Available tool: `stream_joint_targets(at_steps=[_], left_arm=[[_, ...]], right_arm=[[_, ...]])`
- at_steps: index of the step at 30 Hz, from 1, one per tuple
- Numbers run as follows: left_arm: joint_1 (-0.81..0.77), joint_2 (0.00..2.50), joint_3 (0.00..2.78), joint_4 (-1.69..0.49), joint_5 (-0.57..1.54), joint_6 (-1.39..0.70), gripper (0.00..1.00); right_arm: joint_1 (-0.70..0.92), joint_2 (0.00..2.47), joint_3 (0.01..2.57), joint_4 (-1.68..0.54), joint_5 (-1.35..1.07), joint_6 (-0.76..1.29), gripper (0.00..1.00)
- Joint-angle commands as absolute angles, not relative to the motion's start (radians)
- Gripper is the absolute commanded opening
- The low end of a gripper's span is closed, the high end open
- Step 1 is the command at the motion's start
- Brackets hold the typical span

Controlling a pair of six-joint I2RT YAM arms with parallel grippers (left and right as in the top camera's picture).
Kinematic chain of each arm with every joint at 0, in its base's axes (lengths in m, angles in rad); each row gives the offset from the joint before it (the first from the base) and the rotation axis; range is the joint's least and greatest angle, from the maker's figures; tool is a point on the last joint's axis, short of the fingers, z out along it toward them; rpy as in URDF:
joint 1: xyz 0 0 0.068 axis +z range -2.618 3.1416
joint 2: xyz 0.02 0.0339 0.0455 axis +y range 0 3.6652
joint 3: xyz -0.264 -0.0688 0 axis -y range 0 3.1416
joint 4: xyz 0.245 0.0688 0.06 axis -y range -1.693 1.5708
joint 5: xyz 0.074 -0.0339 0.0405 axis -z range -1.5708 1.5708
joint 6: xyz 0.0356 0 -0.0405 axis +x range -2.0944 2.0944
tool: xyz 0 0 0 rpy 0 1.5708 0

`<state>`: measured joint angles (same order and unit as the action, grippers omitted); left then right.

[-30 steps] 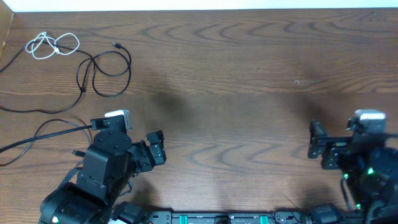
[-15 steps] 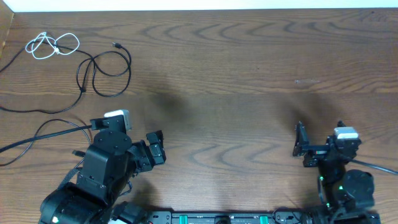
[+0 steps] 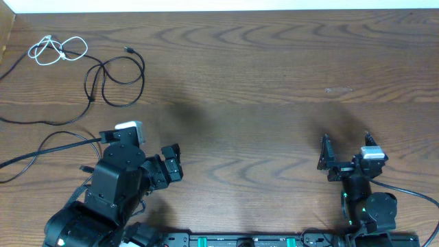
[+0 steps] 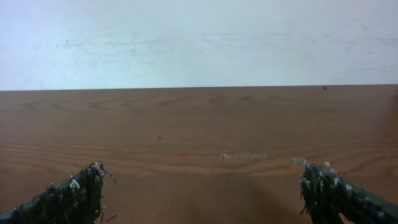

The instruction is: Untangle cables

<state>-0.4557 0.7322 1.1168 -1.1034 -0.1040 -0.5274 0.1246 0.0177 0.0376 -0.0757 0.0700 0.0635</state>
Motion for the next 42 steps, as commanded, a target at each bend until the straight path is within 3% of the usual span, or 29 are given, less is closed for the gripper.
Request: stream_joint_targets(at_steps=[1,42], left_arm=[[-0.461,0.73,1.114,-1.107,-0.113,-0.533,1.0],[-0.461,0.73,1.114,-1.107,-0.113,-0.533,1.0]], right_arm=[[0.112,0.005,0.008,-0.052,0.064,0.056,0.99],[0.093,0.006,0.005,-0.072,0.042,-0.005,0.99]])
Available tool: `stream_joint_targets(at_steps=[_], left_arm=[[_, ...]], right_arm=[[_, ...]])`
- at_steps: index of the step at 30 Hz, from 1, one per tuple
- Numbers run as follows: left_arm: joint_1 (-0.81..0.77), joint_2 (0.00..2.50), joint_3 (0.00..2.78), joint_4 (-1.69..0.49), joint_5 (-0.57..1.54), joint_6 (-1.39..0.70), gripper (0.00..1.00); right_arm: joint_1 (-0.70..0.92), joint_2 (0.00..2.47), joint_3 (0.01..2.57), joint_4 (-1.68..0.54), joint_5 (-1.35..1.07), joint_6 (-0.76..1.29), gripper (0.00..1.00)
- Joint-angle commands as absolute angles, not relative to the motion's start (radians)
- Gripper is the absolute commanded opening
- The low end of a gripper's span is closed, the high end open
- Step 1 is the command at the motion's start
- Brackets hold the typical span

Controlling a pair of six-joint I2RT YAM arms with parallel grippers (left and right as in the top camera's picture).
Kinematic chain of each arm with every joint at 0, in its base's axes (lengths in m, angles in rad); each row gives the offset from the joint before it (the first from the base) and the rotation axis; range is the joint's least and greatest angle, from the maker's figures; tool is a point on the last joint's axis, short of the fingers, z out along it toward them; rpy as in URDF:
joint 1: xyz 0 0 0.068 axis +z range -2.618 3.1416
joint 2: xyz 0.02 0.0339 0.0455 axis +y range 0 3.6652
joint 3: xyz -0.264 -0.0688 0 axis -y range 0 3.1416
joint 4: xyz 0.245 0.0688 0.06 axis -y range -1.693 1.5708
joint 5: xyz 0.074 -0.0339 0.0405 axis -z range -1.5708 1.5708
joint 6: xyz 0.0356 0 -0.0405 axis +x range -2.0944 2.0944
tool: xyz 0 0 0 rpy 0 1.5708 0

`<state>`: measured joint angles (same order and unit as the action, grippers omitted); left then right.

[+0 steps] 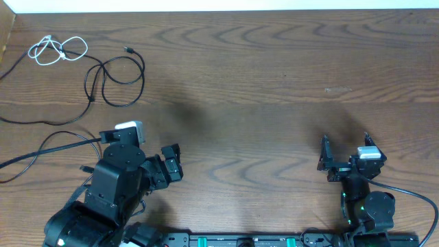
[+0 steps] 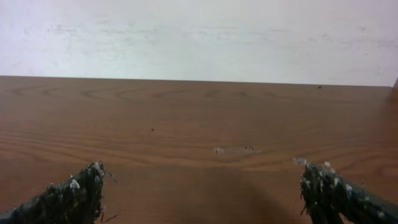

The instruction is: Untangle cables

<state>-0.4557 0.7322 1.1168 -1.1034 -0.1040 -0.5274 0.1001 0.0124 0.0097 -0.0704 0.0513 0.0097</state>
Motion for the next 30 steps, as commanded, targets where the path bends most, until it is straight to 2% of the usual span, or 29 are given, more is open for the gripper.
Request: stream_joint_targets(at_steps=[1,22,26,30], left_arm=[[-0.461,0.73,1.114,-1.107,-0.113,-0.533,1.0],[-0.457,0.726,1.114,-1.152,-0.129,-0.525,1.0],[-0.41,0.693,1.102,-1.147,-0.094,-0.499,1.0],[-0.311,0.628,1.026,-1.094,0.0,-0.352,1.0]], right_arm=[[0.093,0.006,0.005,-0.072,0.042,-0.005,0.99],[0.093,0.006,0.005,-0.072,0.042,-0.005,0.99],[0.093,0.006,0.005,-0.072,0.042,-0.005,0.99],[0.093,0.006,0.005,-0.072,0.042,-0.005,0.99]])
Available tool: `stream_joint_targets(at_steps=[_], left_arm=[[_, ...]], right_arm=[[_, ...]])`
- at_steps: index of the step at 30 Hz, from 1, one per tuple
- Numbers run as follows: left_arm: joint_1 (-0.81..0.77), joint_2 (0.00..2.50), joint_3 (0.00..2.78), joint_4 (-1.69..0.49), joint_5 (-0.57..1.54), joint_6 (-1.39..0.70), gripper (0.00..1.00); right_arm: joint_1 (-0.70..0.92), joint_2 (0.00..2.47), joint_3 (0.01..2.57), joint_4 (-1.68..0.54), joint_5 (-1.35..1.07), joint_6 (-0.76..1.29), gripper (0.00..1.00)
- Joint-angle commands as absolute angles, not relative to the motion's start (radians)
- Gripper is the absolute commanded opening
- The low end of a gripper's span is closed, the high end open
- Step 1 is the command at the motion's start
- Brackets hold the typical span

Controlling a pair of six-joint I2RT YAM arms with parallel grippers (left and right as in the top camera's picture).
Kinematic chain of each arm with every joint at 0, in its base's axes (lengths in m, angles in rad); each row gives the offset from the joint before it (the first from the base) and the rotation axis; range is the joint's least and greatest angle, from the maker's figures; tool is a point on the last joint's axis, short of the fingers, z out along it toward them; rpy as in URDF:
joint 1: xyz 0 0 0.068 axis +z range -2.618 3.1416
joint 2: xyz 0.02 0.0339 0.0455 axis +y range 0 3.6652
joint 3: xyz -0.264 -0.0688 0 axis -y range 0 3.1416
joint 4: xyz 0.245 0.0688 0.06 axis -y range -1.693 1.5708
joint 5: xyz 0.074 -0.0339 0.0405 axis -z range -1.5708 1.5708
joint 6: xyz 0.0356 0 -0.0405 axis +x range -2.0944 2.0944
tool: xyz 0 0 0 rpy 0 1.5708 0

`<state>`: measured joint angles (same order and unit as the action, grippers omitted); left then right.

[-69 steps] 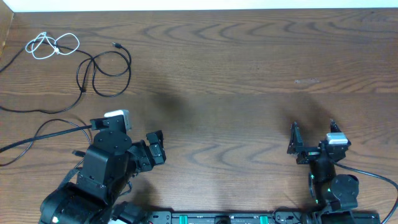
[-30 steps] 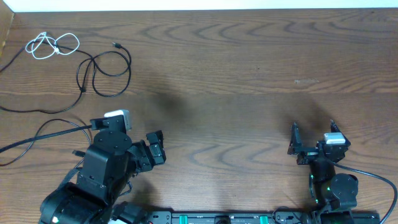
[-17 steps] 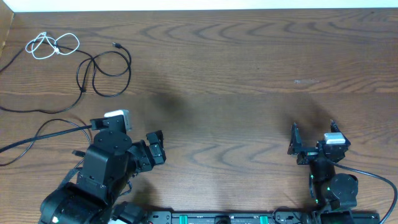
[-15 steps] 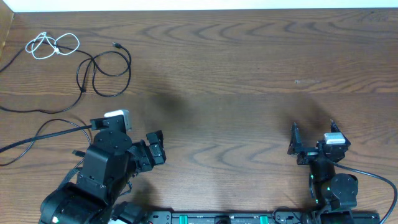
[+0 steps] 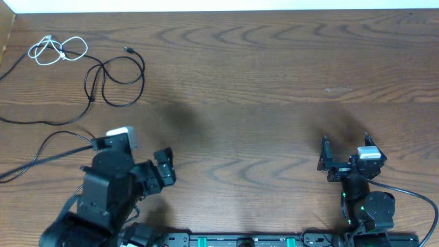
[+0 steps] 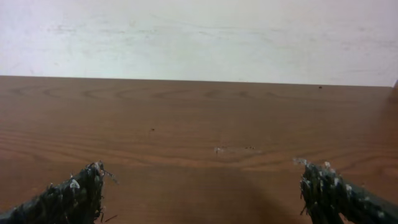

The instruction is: Untangle cables

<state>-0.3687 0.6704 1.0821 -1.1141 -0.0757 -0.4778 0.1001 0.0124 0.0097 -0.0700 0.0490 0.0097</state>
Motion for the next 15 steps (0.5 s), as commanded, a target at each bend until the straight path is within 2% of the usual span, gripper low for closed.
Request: stream_joint_targets(at_steps=[1,6,15], left_arm=[[-0.287,0.609,1.003,-1.069,0.035,-0.308,1.0],[-0.182,0.5,0.877,-0.92,0.178,-0.151,1.0],[-0.131,0.448,0.715,-0.786,0.18,-0.062,1.0]], right_arm=[[0.093,0.006,0.005,-0.072,0.042,-0.005,0.99],[0.093,0.006,0.005,-0.072,0.042,-0.005,0.99],[0.093,0.006,0.005,-0.072,0.042,-0.005,0.99]])
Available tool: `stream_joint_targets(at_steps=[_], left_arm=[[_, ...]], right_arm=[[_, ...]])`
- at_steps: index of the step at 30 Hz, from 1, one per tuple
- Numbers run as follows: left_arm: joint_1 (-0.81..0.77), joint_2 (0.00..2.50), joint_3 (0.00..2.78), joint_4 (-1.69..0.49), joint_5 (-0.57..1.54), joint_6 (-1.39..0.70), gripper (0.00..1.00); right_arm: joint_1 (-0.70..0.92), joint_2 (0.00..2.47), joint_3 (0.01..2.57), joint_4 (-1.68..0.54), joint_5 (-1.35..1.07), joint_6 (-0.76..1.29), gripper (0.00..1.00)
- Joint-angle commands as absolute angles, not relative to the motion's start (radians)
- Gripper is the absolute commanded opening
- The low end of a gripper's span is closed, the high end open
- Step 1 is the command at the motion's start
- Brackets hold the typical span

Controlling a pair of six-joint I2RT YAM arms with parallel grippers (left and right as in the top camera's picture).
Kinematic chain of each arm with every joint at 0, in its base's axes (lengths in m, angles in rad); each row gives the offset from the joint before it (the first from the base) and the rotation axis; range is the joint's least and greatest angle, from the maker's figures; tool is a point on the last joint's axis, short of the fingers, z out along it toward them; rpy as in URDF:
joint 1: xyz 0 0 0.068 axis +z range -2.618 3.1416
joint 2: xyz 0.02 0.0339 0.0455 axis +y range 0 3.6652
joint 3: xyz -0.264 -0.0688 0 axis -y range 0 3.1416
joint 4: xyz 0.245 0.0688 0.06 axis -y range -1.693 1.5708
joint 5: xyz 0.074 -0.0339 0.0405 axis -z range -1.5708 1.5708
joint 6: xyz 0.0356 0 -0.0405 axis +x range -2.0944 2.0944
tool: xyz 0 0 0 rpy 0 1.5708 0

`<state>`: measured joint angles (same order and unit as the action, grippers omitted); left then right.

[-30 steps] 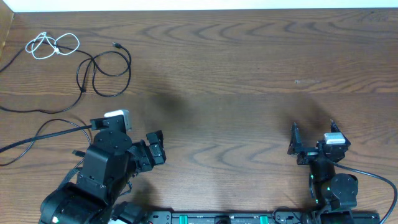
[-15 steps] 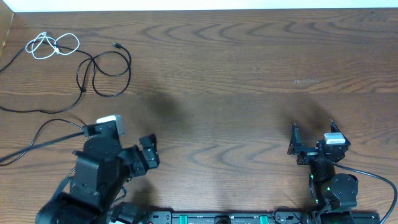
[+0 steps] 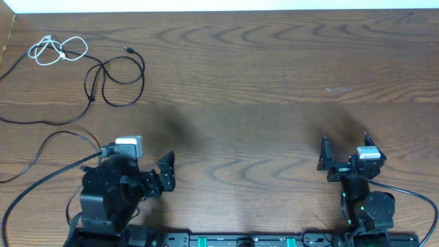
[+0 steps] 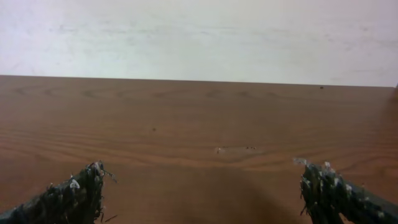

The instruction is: Untangle cables

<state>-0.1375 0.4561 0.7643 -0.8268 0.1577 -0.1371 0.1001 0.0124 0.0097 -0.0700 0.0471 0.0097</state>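
Note:
A small white cable (image 3: 59, 49) lies coiled at the table's far left corner. Just to its right a thin black cable (image 3: 114, 81) lies in loose loops, its plug end pointing away from me. I cannot tell whether the two touch. My left gripper (image 3: 166, 174) sits near the front edge, well short of both cables, open and holding nothing. My right gripper (image 3: 345, 145) rests at the front right, far from the cables. In the right wrist view the right gripper (image 4: 200, 169) is open wide over bare wood.
A thicker black lead (image 3: 41, 147) runs from the left edge to the left arm. The wooden table (image 3: 260, 82) ends at a white wall along the back. A pale scuff (image 4: 235, 149) marks the wood ahead of the right gripper.
The left arm has shifted a little to the right and nearer the front edge, its gripper still open. The right arm and both cables have not moved.
At first both arms sat near the front edge with open grippers, the cables lying far left. The right wrist view then tilted slightly and held. The left arm drew back toward the front edge in two steps. The cables lie as before.

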Motion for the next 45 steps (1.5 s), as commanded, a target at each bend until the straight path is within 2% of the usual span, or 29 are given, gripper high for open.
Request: stream_joint_targets(at_steps=[1,10,24,29,36,45], left_arm=[[-0.13,0.44,0.689,-0.754,0.181,-0.063,1.0],[-0.075,0.241,0.4,-0.428,0.196,-0.064,1.0],[-0.008,0.007,0.14,-0.12,0.195,-0.063,1.0],[-0.007,0.001,0.068,0.023,0.199,-0.063,1.0],[-0.007,0.001,0.004,0.088,0.198,-0.064,1.0],[-0.007,0.001,0.004,-0.016,0.191,-0.041,1.0]], right_arm=[[0.093,0.006,0.005,-0.072,0.042,-0.005,0.99],[0.093,0.006,0.005,-0.072,0.042,-0.005,0.99],[0.093,0.006,0.005,-0.072,0.042,-0.005,0.99],[0.093,0.006,0.005,-0.072,0.042,-0.005,0.99],[0.093,0.006,0.005,-0.072,0.043,-0.005,0.99],[0.093,0.006,0.005,-0.072,0.042,-0.005,0.99]])
